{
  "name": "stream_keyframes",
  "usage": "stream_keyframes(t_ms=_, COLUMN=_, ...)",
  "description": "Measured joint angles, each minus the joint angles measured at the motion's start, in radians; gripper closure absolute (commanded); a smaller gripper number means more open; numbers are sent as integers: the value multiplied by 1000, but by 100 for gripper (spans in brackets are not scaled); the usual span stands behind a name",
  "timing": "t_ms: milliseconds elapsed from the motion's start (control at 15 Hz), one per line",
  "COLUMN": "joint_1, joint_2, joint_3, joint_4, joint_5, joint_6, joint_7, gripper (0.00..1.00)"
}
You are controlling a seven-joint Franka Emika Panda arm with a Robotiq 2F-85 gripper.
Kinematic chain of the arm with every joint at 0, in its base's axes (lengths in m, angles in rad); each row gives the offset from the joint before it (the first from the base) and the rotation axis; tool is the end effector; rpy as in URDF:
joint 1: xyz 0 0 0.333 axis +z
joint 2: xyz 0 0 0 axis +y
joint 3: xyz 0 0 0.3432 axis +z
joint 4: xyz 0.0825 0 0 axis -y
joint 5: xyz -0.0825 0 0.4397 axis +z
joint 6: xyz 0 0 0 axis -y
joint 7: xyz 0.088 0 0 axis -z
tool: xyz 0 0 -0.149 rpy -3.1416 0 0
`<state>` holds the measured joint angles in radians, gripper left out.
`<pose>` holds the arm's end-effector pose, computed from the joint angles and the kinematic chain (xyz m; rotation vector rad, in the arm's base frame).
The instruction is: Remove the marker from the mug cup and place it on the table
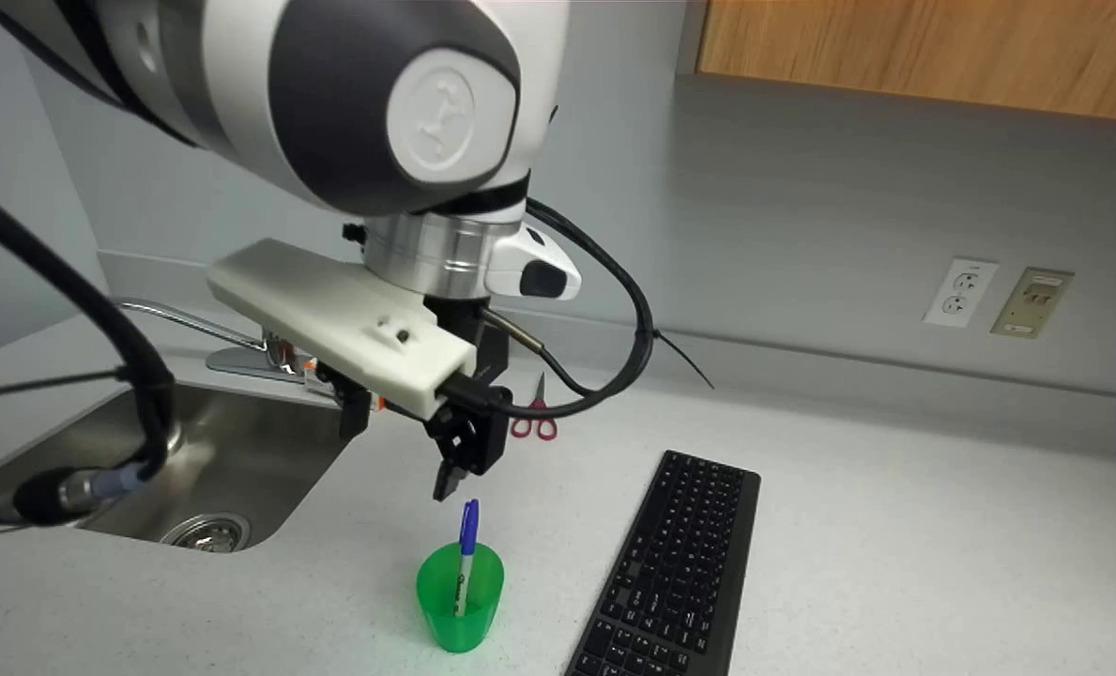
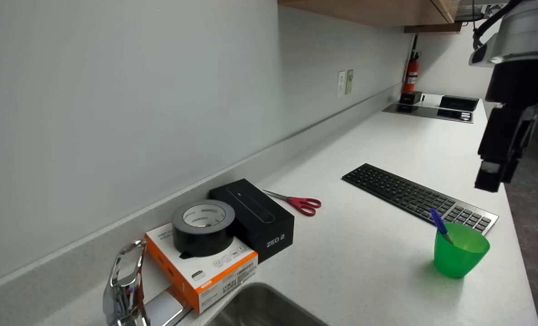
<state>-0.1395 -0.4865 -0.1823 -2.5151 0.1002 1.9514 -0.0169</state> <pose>0.4029 -0.1197 0.3975 -2.9147 0.4731 0.0841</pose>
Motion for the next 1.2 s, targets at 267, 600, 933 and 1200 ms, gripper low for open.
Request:
stream_keyframes(t_ms=267, joint_1=-27, joint_2=66, joint_3=0, joint_4=-34, joint_5=-6, joint_6=91, joint_7=26, gripper=0)
stream_keyframes(t_ms=600, joint_1=-28, joint_2=74, joint_3=0, joint_4=-33, joint_5=-6, joint_6=91, joint_7=32, gripper=0)
stream_keyframes(t_ms=933, joint_1=-28, joint_2=85, joint_3=2, joint_4=-43, joint_5=-6, joint_6=131, joint_7=35, gripper=0)
stream_keyframes(t_ms=1200, joint_1=-28, joint_2=130, joint_3=23, joint_4=-94, joint_5=-11, joint_6=298, joint_7=84, gripper=0)
